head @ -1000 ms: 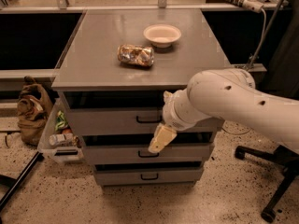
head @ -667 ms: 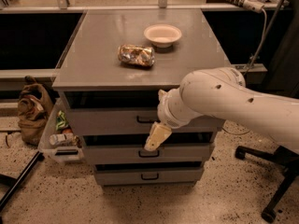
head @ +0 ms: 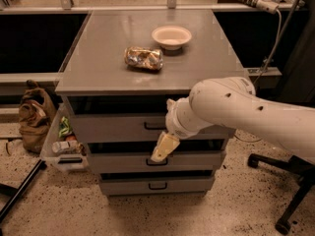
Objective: Open top drawer
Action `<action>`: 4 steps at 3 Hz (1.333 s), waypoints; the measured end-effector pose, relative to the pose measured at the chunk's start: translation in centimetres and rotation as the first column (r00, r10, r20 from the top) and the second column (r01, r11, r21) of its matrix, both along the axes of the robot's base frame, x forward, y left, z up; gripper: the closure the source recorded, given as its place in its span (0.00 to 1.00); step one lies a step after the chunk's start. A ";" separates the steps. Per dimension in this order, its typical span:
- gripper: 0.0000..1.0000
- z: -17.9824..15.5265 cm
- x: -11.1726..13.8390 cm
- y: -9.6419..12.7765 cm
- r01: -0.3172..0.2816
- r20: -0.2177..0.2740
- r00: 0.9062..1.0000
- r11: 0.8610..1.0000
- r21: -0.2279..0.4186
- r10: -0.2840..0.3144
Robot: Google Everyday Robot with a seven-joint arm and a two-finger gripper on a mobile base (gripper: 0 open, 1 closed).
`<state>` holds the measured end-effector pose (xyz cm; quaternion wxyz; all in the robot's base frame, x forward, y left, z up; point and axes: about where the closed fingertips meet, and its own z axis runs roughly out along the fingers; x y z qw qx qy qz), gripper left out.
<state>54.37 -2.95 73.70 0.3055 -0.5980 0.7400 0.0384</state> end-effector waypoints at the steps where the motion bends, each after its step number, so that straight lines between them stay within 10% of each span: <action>1: 0.00 -2.0 -0.2 0.2 0.012 -0.033 0.999 1.000 0.021 -0.011; 4: 0.00 -6.6 2.0 1.4 0.020 -0.083 0.996 0.997 0.068 -0.015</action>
Offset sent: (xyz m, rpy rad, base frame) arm 0.0062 0.0060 -0.0658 0.0596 0.0893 -0.0259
